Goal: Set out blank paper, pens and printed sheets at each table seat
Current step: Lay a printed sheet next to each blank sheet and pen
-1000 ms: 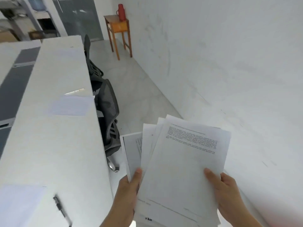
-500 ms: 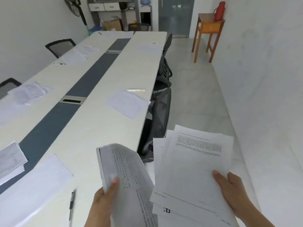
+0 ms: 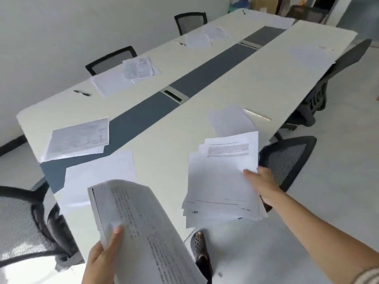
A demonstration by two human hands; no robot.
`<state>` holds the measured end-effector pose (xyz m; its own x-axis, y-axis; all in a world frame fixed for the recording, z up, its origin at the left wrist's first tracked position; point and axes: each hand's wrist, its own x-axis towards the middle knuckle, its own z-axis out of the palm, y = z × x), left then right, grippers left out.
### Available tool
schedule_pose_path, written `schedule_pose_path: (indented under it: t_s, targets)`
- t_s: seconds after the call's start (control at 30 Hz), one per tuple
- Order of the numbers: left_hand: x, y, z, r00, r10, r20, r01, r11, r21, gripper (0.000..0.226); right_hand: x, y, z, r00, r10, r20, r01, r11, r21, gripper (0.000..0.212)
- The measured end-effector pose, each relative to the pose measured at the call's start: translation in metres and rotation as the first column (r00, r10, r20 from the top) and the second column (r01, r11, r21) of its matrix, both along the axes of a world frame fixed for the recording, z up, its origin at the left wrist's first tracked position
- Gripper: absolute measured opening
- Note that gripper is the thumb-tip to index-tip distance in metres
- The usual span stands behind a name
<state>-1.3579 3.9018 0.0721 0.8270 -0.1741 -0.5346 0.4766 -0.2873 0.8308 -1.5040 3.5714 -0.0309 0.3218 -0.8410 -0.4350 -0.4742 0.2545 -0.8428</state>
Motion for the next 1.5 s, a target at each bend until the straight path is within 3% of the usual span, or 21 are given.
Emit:
schedule_pose_path:
  t_s: [0.17,0.33,0.4,0.53,0.67,0.83,0.9,0.97,1.07,1.2,1.37,1.5]
  targets:
    - [0.05,-0.036,-0.017,0.998,0.028,-0.051,-0.032,0.997,-0.074,0.023,0.09,-0.051,-0.011,0.99,0.127,-0.059,-0.125,0.992,0.023,0.01]
    - [0.099,-0.077,-0.029,0.994,0.014,-0.106,-0.031,0.987,-0.16,0.025,0.159,-0.093,-0.037,0.949,0.231,-0.213,-0.229,0.973,0.033,0.018]
    - [0.109,-0.087,-0.035,0.989,-0.009,-0.147,-0.017,0.985,-0.17,0.026,0.176,-0.1,-0.057,0.926,0.253,-0.28,-0.248,0.967,0.056,0.011]
    - [0.118,-0.103,-0.042,0.985,-0.03,-0.172,0.004,0.989,-0.146,0.026,0.194,-0.105,-0.09,0.867,0.285,-0.408,-0.275,0.958,0.085,0.012]
    - [0.124,-0.119,-0.047,0.975,-0.024,-0.223,-0.006,0.991,-0.137,0.027,0.197,-0.11,-0.097,0.847,0.3,-0.439,-0.288,0.953,0.096,0.012]
    - [0.128,-0.153,-0.039,0.956,-0.161,-0.244,0.108,0.971,-0.215,0.029,0.168,-0.111,-0.078,0.759,0.362,-0.541,-0.481,0.872,-0.092,0.039]
    - [0.124,-0.17,-0.032,0.945,-0.247,-0.216,0.185,0.945,-0.271,0.03,0.15,-0.106,-0.06,0.851,0.354,-0.389,-0.433,0.891,-0.137,0.042]
    - [0.116,-0.188,-0.023,0.927,-0.326,-0.183,0.258,0.912,-0.318,0.028,0.131,-0.097,-0.034,0.938,0.33,-0.108,-0.332,0.943,-0.005,0.044]
    - [0.096,-0.214,-0.007,0.877,-0.457,-0.147,0.373,0.842,-0.39,0.025,0.096,-0.078,0.0,0.947,0.29,0.141,-0.32,0.903,0.286,0.059]
    - [0.056,-0.246,0.007,0.798,-0.592,-0.107,0.497,0.749,-0.437,0.034,0.033,-0.065,0.025,0.891,0.109,0.441,-0.351,0.782,0.516,0.046]
    - [-0.016,-0.283,0.02,0.738,-0.675,-0.019,0.621,0.689,-0.374,0.027,-0.068,-0.077,0.057,0.879,-0.242,0.411,0.02,0.88,0.475,0.039]
    - [-0.098,-0.314,0.026,0.712,-0.702,-0.012,0.659,0.674,-0.334,0.033,-0.169,-0.095,0.082,0.869,-0.296,0.397,0.175,0.934,0.313,0.029]
